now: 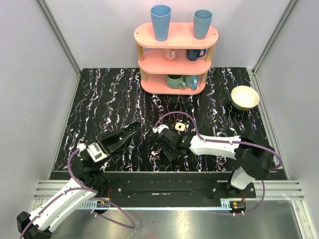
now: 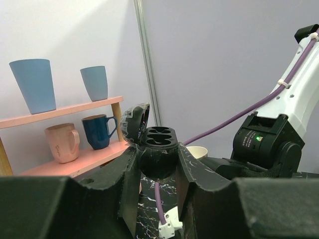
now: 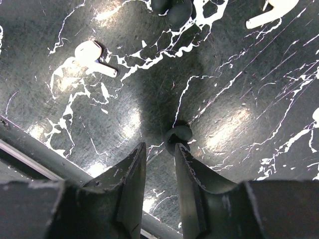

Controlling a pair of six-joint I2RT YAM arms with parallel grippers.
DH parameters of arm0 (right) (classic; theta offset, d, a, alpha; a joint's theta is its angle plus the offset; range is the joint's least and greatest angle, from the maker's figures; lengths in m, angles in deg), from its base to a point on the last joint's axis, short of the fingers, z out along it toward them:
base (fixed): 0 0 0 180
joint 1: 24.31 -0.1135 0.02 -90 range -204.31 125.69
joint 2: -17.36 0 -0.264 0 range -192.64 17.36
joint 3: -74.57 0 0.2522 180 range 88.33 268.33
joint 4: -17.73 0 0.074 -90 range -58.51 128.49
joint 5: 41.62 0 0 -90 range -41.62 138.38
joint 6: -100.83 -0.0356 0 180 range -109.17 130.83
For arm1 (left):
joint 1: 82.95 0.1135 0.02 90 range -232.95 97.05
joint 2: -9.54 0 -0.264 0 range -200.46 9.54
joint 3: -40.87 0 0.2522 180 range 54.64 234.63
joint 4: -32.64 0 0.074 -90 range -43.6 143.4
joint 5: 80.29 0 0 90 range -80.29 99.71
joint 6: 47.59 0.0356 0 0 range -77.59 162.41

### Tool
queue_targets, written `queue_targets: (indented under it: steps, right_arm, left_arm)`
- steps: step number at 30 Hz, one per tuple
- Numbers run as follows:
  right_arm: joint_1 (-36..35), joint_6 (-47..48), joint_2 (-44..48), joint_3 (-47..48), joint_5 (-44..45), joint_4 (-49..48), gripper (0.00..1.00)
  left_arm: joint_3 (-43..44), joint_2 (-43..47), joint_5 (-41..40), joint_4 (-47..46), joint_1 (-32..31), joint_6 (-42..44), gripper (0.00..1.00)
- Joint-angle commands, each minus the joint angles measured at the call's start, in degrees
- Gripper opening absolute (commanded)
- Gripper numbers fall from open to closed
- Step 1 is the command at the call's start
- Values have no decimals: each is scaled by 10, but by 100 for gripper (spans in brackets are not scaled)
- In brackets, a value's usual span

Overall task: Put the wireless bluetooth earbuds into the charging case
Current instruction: Pick up the left earbud from the corner of the board.

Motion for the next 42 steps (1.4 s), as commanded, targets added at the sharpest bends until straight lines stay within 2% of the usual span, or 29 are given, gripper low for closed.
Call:
queue_targets:
  steps: [1, 21, 25, 27, 37, 42]
  right_arm:
    - [-5, 12, -9, 24, 5, -7, 36]
    - [-5, 13, -35, 20, 39, 22, 32]
    - [-5, 9, -35, 22, 50, 28, 29]
    - [-5, -7, -39, 29, 87, 43, 26]
    - [-5, -15, -41, 37, 96, 61, 25]
    - [-6, -16, -40, 39, 108, 70, 21]
  left_arm:
    - [16, -5, -4, -23, 2, 6, 0]
    - [16, -11, 2, -24, 2, 3, 0]
    - [15, -8, 2, -23, 2, 4, 0]
    - [16, -7, 3, -22, 2, 4, 0]
    - [15, -5, 9, -21, 2, 1, 0]
    - [13, -8, 11, -24, 2, 0, 0]
